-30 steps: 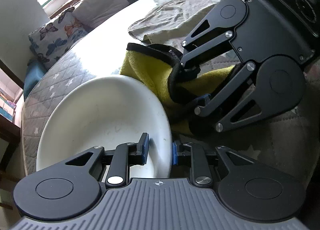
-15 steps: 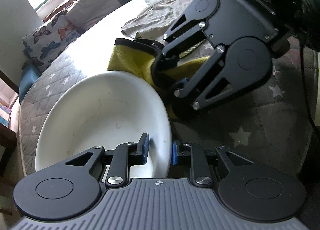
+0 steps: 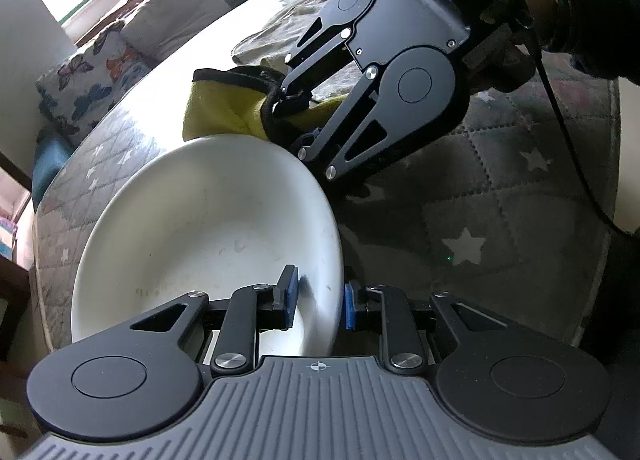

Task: Clean bowl

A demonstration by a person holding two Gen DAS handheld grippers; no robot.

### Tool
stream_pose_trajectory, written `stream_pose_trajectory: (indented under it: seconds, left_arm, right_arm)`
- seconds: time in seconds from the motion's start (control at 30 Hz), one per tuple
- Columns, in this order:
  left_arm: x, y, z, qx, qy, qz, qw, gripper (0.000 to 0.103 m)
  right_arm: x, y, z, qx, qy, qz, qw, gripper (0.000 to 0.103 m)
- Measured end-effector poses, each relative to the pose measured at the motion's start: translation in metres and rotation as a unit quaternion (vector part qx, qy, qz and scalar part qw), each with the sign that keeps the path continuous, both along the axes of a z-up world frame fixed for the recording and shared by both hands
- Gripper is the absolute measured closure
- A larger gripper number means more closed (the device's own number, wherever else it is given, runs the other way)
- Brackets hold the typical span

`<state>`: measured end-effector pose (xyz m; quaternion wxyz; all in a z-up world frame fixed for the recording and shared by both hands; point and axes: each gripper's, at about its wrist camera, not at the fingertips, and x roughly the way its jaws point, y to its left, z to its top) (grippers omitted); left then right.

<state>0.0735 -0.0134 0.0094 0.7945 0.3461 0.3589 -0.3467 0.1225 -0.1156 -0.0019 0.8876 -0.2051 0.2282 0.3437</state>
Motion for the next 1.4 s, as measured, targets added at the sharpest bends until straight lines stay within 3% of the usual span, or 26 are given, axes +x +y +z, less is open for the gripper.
stream_pose_trajectory:
  seconds: [0.77, 1.4]
  left_arm:
    - [0.019, -0.026, 0.002, -0.003, -0.010, 0.018, 0.9998, 0.072]
    - [0.003, -0.013, 0.002, -0.004, -0.008, -0.018, 0.9998, 0.076]
  right_arm:
    - [-0.020, -0.008, 0.001, -0.003, 0.000, 0.017, 1.000, 0.073]
    - [-0.027, -0.002, 0.004, -0.006, 0.002, 0.035, 0.999, 0.073]
